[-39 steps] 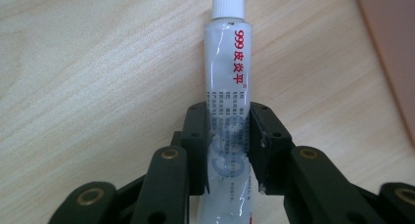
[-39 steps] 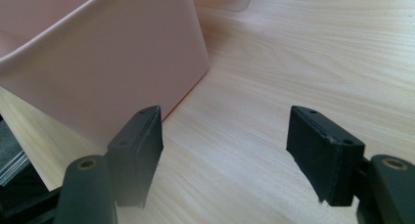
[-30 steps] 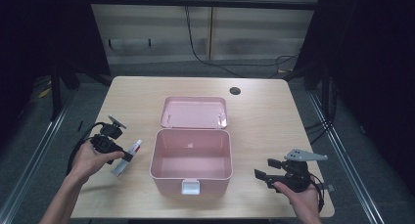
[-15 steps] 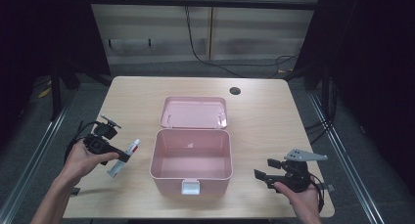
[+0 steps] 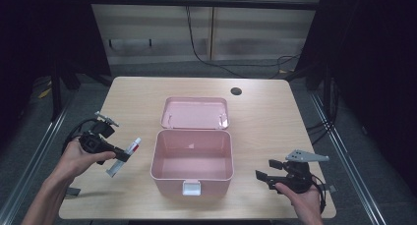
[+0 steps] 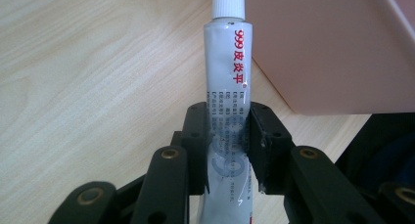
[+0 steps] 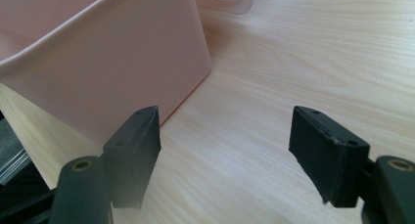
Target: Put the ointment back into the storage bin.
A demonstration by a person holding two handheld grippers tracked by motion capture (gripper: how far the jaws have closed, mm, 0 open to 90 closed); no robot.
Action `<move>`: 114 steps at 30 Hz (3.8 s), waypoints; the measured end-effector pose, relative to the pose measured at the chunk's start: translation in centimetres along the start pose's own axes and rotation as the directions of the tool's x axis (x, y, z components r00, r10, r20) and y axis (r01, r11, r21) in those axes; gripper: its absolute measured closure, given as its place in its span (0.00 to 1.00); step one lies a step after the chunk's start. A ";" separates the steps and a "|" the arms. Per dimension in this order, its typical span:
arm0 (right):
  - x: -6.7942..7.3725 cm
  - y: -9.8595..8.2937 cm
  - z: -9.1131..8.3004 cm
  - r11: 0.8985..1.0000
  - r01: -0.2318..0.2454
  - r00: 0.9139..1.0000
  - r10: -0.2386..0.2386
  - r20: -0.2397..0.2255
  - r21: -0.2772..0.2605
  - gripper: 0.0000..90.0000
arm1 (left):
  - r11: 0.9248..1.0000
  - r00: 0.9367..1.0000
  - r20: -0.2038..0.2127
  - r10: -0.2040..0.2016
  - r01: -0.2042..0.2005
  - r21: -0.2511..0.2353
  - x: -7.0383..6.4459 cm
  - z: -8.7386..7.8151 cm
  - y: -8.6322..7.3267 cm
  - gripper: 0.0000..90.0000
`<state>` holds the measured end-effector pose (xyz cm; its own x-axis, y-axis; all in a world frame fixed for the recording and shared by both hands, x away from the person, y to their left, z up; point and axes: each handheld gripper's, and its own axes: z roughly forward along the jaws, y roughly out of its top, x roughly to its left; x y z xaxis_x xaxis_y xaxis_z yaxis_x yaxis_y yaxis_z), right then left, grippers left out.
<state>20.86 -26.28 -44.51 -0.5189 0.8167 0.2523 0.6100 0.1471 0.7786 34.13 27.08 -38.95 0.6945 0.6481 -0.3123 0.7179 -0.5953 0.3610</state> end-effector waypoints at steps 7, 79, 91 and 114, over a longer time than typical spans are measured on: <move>0.0 0.0 -0.1 1.000 -0.005 1.000 0.005 0.002 0.000 0.30 | 1.000 1.000 0.019 0.021 -0.021 -0.015 -0.5 -1.1 0.3 0.79; 0.2 0.0 -0.2 1.000 0.006 1.000 -0.006 -0.013 -0.010 0.28 | 0.917 0.921 0.031 0.388 -0.389 0.084 -10.9 -3.4 8.1 0.79; 0.2 0.0 -0.2 1.000 0.004 1.000 -0.005 -0.015 -0.008 0.28 | 0.901 0.906 0.107 0.410 -0.421 0.109 -12.1 -1.7 9.7 0.79; 0.3 0.0 -0.2 1.000 0.010 0.999 -0.011 -0.034 -0.007 0.27 | 0.858 0.870 0.177 0.460 -0.487 0.165 -14.6 2.5 12.1 0.79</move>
<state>20.61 -26.16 -44.29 -0.5456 0.7955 0.2636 0.6003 0.1515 0.7853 32.80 9.21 -32.24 0.9429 0.2063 -0.2615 0.2857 -0.9044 0.3169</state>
